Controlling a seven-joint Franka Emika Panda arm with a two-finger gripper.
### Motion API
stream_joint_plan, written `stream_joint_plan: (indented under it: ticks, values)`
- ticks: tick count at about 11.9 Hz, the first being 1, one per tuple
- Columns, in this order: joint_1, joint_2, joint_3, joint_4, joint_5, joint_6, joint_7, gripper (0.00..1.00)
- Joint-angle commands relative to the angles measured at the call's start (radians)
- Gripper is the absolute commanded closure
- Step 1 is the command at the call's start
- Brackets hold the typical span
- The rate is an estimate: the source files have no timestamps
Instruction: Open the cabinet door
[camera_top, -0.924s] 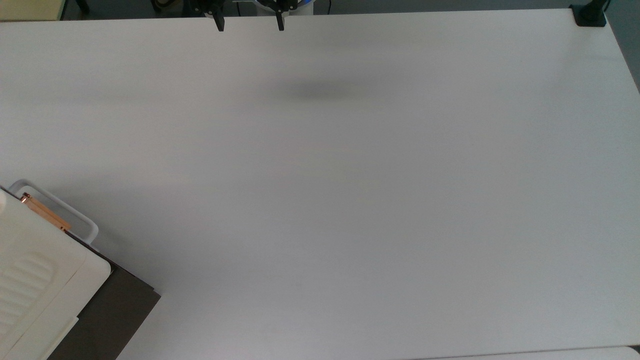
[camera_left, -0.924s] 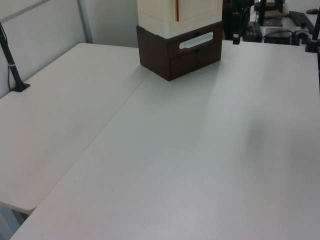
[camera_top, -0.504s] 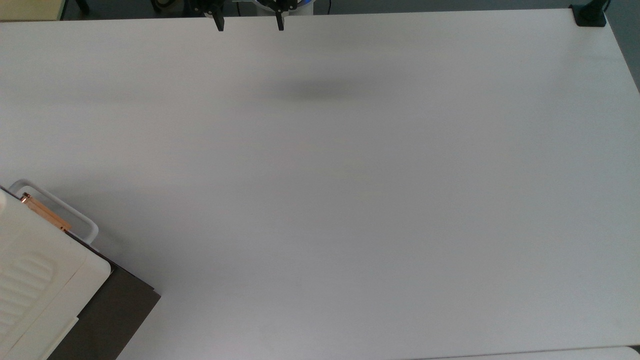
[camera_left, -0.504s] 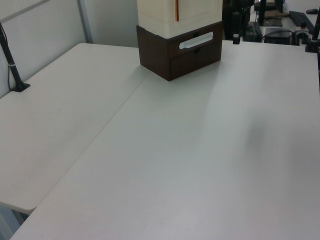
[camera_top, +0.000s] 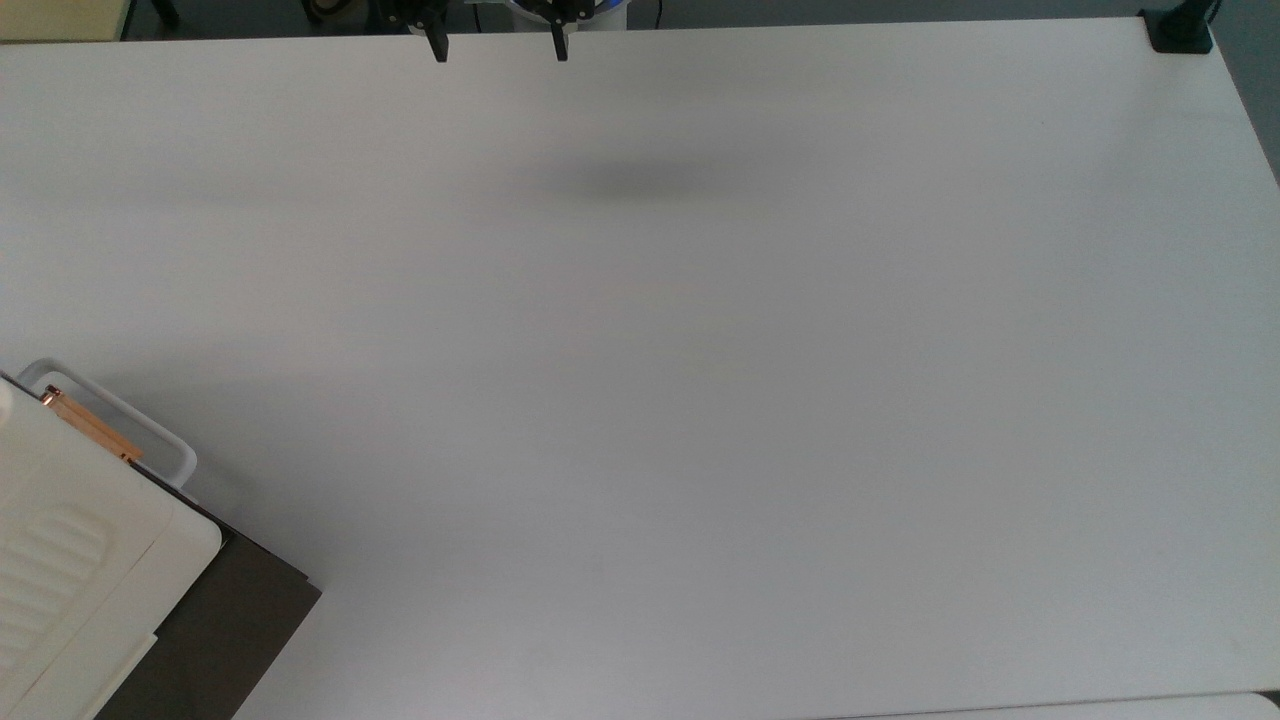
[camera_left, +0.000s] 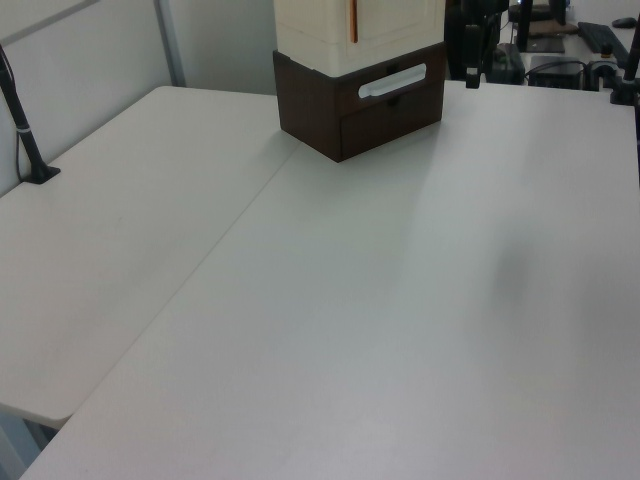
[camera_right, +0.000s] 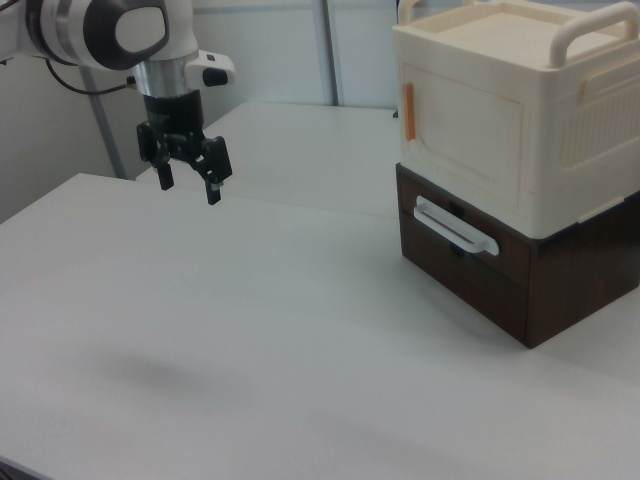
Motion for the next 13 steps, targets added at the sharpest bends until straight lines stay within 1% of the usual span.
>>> stream_joint_plan:
  ticks: [1,4,8,9,11,12,13]
  values:
    - [-0.010,-0.011,0.004,0.002,0.004,-0.019,-0.019,0.00]
    - [-0.010,-0.006,0.004,0.004,0.004,0.033,-0.015,0.00]
    - [-0.010,0.050,0.004,0.027,-0.012,0.218,-0.007,0.00]
    - [-0.012,0.079,0.001,0.031,-0.040,0.340,-0.005,0.00]
    - [-0.038,0.122,-0.004,0.032,-0.058,0.517,-0.007,0.00]
    - [-0.047,0.148,-0.028,0.032,-0.061,0.642,-0.007,0.00]
    - [-0.047,0.161,-0.048,0.032,-0.060,0.713,-0.007,0.00]
